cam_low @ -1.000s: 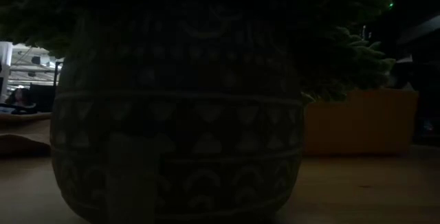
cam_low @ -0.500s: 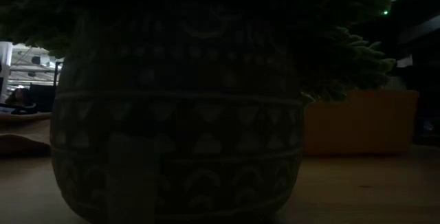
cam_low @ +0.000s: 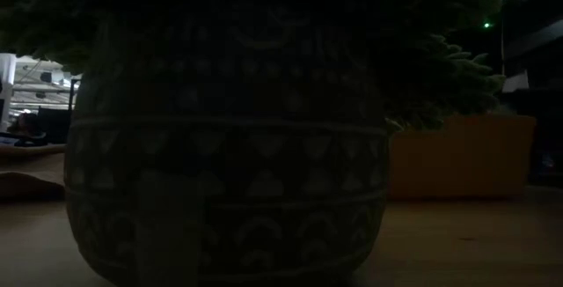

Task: Sort spices by type
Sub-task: Put the red seasoning can into the blue bin

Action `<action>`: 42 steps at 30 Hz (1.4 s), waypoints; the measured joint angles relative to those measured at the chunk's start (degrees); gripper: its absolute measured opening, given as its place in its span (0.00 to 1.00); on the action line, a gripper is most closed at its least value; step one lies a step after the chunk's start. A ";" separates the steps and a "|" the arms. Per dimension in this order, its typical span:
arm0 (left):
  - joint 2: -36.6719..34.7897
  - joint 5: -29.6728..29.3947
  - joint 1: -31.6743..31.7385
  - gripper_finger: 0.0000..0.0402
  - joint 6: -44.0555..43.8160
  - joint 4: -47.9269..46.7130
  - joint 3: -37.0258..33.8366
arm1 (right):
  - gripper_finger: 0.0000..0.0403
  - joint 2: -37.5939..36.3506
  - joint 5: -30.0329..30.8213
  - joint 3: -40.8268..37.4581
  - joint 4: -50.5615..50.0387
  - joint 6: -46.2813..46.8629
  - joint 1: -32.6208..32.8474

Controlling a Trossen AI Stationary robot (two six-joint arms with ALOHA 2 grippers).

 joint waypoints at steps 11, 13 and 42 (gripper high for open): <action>-0.01 0.00 -0.01 0.00 -0.02 0.00 0.00 | 0.99 4.52 0.46 0.00 0.67 0.04 0.00; -0.01 0.00 -0.01 0.00 0.00 0.00 0.00 | 0.99 5.12 0.88 -0.02 0.66 0.86 0.00; 0.01 0.00 0.02 0.00 -0.01 -0.02 -0.01 | 0.99 7.14 2.47 -4.87 10.11 5.67 -0.02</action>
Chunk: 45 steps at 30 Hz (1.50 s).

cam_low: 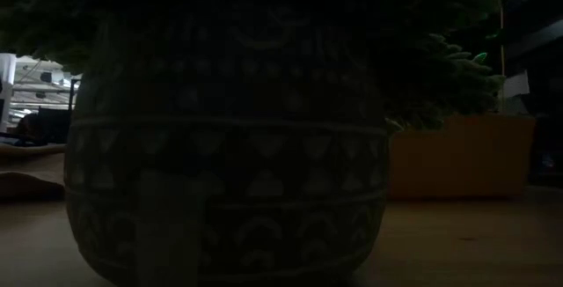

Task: Sort spices by type
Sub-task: Put the red seasoning can into the blue bin

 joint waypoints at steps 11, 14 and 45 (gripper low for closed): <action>-0.02 0.02 -0.02 0.00 -0.01 0.00 0.01 | 0.99 -0.01 -1.21 -0.02 0.80 2.72 0.01; 0.00 0.02 0.00 0.00 -0.01 0.00 0.01 | 0.99 -0.02 -1.25 -0.02 0.82 2.83 0.02; -0.02 0.02 -0.01 0.00 -0.01 0.00 0.01 | 0.78 -5.79 0.30 -0.04 -1.51 5.60 0.02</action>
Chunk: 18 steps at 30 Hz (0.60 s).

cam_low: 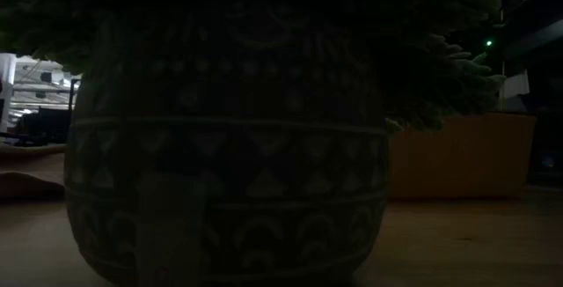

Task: Sort spices by type
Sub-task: Put the red seasoning can into the blue bin

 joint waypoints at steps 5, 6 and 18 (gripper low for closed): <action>0.02 0.00 0.01 0.00 0.00 0.00 0.00 | 0.76 -3.25 2.26 0.00 -1.52 0.03 0.00; 0.00 0.00 0.01 0.00 0.00 0.00 0.00 | 0.76 -3.73 2.88 0.00 -1.76 0.04 0.00; 0.00 0.00 0.00 0.00 0.00 0.00 0.00 | 0.79 -4.83 11.11 0.00 -0.52 -1.92 0.00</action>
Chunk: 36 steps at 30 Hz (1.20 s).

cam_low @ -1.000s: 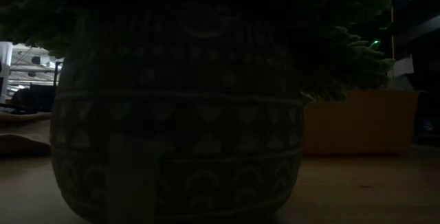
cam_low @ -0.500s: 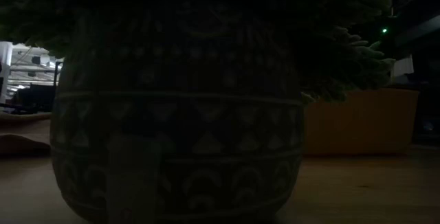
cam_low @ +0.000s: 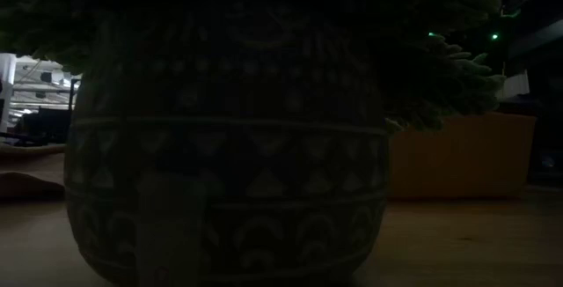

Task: Sort spices by type
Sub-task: Put the red seasoning can into the blue bin

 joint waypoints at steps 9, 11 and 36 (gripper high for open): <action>0.01 0.00 -0.01 0.00 0.00 0.00 0.00 | 0.76 0.00 3.79 0.50 2.67 -2.75 0.00; 0.00 0.00 -0.01 0.00 0.00 0.00 0.00 | 0.78 0.00 4.59 1.46 1.90 -2.76 0.00; 0.01 0.00 0.00 0.00 0.00 0.00 0.00 | 0.77 0.07 8.43 17.27 5.34 -18.49 0.02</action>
